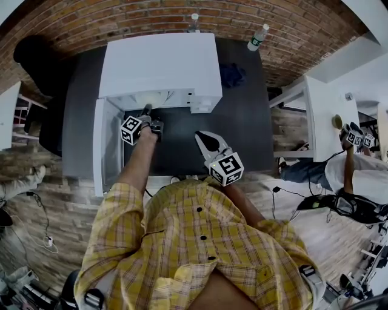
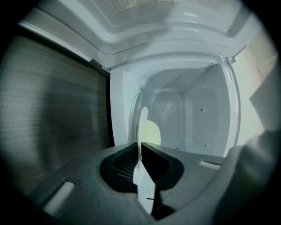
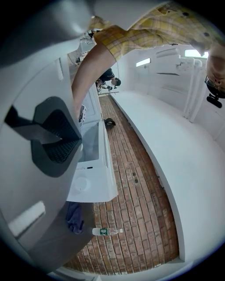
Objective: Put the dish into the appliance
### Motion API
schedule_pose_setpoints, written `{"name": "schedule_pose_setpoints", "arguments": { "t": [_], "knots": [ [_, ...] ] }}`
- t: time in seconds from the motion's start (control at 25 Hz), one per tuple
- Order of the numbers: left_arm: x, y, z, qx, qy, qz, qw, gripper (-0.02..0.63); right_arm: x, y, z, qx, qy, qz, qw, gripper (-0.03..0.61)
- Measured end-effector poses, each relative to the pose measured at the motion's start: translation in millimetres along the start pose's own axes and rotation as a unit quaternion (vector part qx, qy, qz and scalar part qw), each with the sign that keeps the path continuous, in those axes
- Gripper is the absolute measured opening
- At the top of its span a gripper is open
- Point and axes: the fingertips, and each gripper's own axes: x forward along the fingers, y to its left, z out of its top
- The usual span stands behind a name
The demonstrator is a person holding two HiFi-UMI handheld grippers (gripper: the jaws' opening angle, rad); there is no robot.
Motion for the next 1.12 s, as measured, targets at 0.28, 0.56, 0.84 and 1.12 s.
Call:
{"name": "schedule_pose_setpoints", "arguments": {
  "t": [0.28,0.56,0.84,1.12],
  "knots": [
    [-3,-7,-3,-0.006,0.004,-0.021,0.9998,0.095,1,0,-2,0.000,0.000,0.002,1.000,0.003],
    [-16,-6,-6,0.004,0.012,-0.015,0.9998,0.101,5,10,-2,-0.002,0.001,0.014,1.000,0.003],
    [-33,-9,-19,-0.002,0.021,-0.030,0.9993,0.101,7,13,-3,0.001,-0.001,0.012,1.000,0.003],
    [-56,-17,-27,0.018,0.027,-0.040,0.9987,0.100,7,17,-3,0.003,-0.003,0.013,1.000,0.003]
  ]
}}
